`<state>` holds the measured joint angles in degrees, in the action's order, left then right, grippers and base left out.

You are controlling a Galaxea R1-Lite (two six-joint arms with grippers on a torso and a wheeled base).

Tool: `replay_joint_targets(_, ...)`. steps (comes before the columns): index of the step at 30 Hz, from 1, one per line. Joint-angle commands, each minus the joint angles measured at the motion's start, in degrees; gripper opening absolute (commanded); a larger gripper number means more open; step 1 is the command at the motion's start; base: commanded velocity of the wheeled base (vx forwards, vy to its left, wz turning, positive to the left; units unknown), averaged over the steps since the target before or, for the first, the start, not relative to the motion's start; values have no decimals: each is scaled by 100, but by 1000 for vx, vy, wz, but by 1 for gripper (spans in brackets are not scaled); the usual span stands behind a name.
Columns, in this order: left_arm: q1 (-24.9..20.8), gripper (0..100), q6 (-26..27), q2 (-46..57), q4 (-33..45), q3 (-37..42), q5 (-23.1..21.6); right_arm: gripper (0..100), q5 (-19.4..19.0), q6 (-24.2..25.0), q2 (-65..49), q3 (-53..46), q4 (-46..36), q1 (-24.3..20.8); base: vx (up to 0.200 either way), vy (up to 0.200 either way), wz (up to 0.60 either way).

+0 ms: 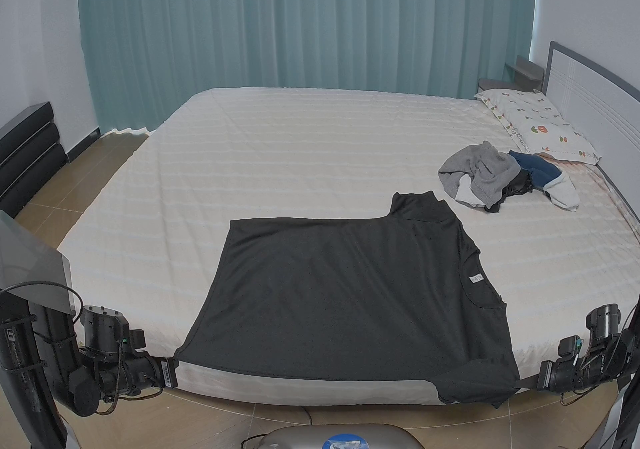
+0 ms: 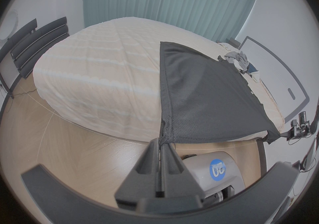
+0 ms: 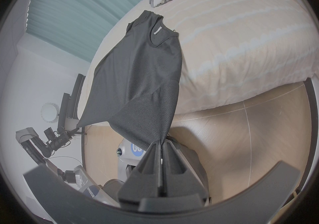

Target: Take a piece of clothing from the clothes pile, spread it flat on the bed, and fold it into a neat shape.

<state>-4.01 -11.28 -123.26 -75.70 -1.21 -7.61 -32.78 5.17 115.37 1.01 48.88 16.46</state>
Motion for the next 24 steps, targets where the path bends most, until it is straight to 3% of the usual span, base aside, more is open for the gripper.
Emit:
replay_joint_targets(1,50,0,29,100,223,94,-4,0,-9,-157,-498,-101,-309,7,0,0,0)
replay_joint_targets(6,41,0,310,742,1102,94,-241,0,0,-491,-639,-101,-661,-2,0,0,0)
replay_joint_targets(14,58,0,196,970,1137,-108,-338,0,-185,-517,-1175,-40,-485,-11,0,0,0)
replay_joint_targets(17,23,0,-674,988,1154,-530,-329,0,-290,-297,-1447,277,-371,-11,0,0,0)
replay_joint_targets(24,23,0,-1966,979,1207,-1373,-276,0,-220,714,-1439,1331,-362,-275,0,0,0)
